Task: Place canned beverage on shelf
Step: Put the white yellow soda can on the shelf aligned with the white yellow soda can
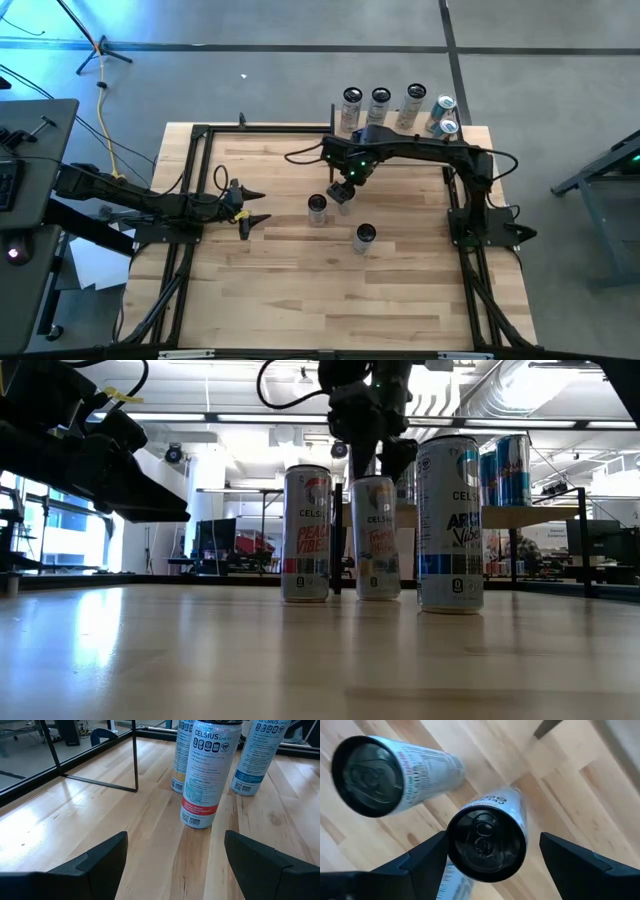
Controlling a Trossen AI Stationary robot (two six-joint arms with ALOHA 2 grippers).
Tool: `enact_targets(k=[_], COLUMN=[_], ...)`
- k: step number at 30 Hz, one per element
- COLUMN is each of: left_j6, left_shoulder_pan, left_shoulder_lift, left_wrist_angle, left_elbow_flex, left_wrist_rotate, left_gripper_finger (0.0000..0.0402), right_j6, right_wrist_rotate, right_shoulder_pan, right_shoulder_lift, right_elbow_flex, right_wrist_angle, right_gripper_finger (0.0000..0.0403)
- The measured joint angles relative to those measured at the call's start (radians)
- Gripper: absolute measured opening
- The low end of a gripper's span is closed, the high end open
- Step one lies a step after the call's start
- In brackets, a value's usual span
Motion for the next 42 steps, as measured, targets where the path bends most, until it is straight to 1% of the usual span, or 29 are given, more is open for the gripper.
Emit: enact_targets(k=[5, 10, 21, 28, 32, 36, 40, 42], left_j6=[0.000, 0.000, 0.000, 0.000, 0.000, 0.000, 0.000, 0.000], left_shoulder_pan=[0.000, 0.000, 0.000, 0.000, 0.000, 0.000, 0.000, 0.000], left_shoulder_lift=[0.000, 0.000, 0.000, 0.000, 0.000, 0.000, 0.000, 0.000], left_wrist_angle=[0.000, 0.000, 0.000, -0.001, 0.000, 0.000, 0.000, 0.000], left_elbow_flex=[0.000, 0.000, 0.000, 0.000, 0.000, 0.000, 0.000, 0.000], left_wrist_rotate=[0.000, 0.000, 0.000, 0.000, 0.000, 0.000, 0.000, 0.000], left_gripper_finger=[0.0305, 0.0305, 0.0305, 0.0305, 0.0305, 0.0305, 0.0305, 0.0305], right_j6=[0.012, 0.023, 0.023, 0.023, 0.069, 0.079, 0.104, 0.124], right_wrist_rotate=[0.002, 0.060, 0.087, 0.116, 0.116, 0.157, 0.211, 0.219], right_shoulder_pan=[0.008, 0.007, 0.007, 0.006, 0.012, 0.038, 0.055, 0.056], right_shoulder_lift=[0.004, 0.009, 0.008, 0.007, 0.007, 0.007, 0.007, 0.004], right_elbow_flex=[0.000, 0.026, 0.107, 0.127, 0.127, 0.127, 0.127, 0.107], right_wrist_angle=[0.027, -0.030, -0.113, -0.138, -0.196, -0.252, -0.268, -0.269], right_gripper_finger=[0.0298, 0.0298, 0.0298, 0.0297, 0.0297, 0.0297, 0.0297, 0.0298])
